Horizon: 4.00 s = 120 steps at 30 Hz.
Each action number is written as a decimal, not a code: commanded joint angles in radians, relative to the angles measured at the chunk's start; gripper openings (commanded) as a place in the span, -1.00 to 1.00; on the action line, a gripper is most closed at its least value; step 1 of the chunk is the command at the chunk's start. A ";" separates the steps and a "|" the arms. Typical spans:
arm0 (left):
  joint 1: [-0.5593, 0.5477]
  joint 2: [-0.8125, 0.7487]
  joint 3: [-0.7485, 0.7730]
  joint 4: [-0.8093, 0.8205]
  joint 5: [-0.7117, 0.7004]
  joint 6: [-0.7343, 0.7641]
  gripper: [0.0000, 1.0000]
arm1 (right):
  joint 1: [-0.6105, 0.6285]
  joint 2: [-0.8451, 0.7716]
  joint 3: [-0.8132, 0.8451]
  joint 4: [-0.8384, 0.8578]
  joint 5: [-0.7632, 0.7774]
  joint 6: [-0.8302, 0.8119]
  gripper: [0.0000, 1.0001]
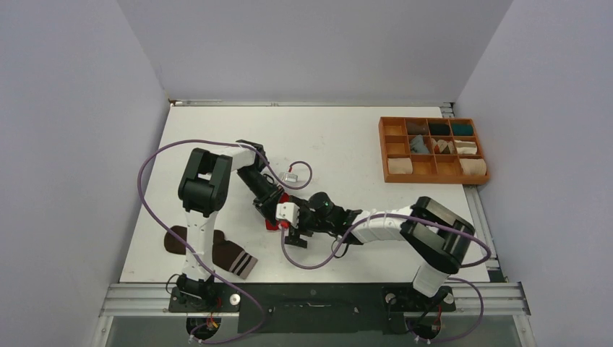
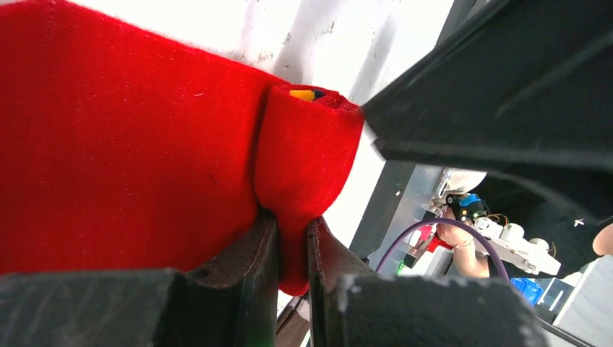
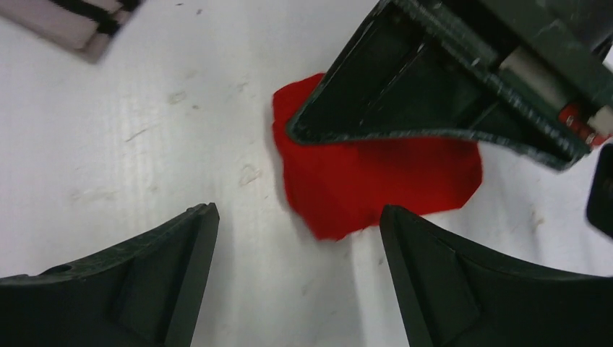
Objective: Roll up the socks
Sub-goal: Roll the sock at the center of the board.
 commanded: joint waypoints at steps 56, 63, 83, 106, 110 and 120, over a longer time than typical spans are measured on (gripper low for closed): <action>-0.193 -0.595 -0.569 0.818 -0.332 0.223 -0.55 | -0.298 0.555 0.544 -0.440 -0.563 0.547 -0.29; -0.166 -0.495 -0.519 0.641 -0.218 0.092 -1.00 | -0.330 0.430 0.509 -0.445 -0.555 0.513 0.10; 0.031 -0.303 -0.364 0.435 0.019 0.080 -1.00 | -0.281 -0.049 0.003 0.085 -0.272 0.239 0.51; 0.055 -0.196 -0.239 0.267 0.102 0.178 -0.71 | 0.035 0.198 0.222 -0.181 0.106 -0.257 -0.73; 0.098 -0.285 -0.228 0.282 0.151 0.214 -0.11 | 0.033 0.170 0.266 -0.325 0.095 -0.114 -0.86; 0.201 -0.553 -0.383 0.465 0.178 0.357 0.08 | -0.110 0.343 0.424 -0.568 -0.201 0.338 -0.89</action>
